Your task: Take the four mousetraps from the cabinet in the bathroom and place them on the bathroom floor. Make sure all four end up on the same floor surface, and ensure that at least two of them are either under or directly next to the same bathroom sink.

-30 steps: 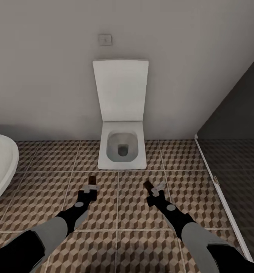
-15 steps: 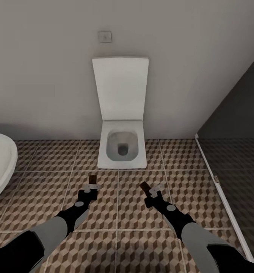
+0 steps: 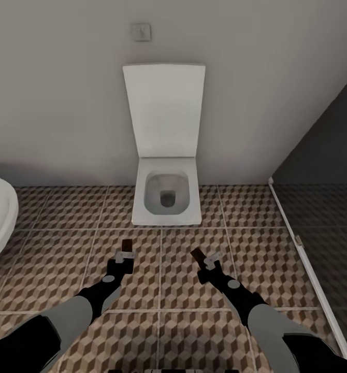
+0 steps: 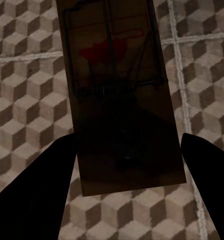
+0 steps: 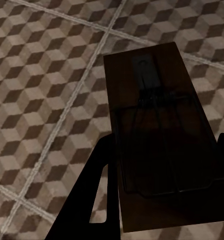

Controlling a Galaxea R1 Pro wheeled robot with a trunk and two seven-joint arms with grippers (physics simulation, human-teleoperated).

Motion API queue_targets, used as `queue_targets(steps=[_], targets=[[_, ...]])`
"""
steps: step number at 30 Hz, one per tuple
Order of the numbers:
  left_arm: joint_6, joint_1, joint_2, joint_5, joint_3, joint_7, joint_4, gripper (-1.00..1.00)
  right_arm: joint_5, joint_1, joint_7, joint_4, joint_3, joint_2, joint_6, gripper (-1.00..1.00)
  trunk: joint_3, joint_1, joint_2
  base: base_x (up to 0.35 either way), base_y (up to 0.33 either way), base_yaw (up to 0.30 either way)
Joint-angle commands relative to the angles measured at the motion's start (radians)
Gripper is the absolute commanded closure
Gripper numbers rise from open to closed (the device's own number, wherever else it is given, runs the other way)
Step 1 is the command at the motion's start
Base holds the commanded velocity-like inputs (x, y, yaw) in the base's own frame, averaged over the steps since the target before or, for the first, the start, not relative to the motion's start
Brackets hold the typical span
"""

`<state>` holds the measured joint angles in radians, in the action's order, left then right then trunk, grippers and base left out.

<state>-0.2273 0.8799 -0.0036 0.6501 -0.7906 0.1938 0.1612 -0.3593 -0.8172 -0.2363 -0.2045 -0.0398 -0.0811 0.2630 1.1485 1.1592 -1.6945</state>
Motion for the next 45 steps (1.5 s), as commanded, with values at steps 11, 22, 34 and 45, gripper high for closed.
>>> queue_targets(steps=[11,22,34,45], targets=[[-0.002,0.001,-0.003,0.005,-0.010,0.006,0.000,1.00,-0.003,0.000,-0.007,-0.003,-0.007,0.001,0.024,1.00,0.053,0.042,-0.077,0.000,0.000,0.000],[-0.001,-0.001,-0.008,0.003,-0.012,-0.015,-0.002,1.00,-0.004,0.000,-0.008,-0.044,-0.010,0.001,0.092,1.00,0.106,0.084,-0.154,0.000,0.000,0.000],[0.000,-0.001,-0.010,0.003,-0.012,-0.072,-0.002,1.00,-0.006,0.008,-0.005,-0.093,-0.011,0.001,0.132,1.00,0.163,0.130,-0.238,0.000,0.000,0.000],[0.000,-0.002,-0.015,0.003,-0.012,-0.077,-0.002,1.00,-0.006,0.010,-0.005,-0.096,-0.009,0.000,0.133,1.00,0.216,0.173,-0.315,0.000,0.000,0.000]])
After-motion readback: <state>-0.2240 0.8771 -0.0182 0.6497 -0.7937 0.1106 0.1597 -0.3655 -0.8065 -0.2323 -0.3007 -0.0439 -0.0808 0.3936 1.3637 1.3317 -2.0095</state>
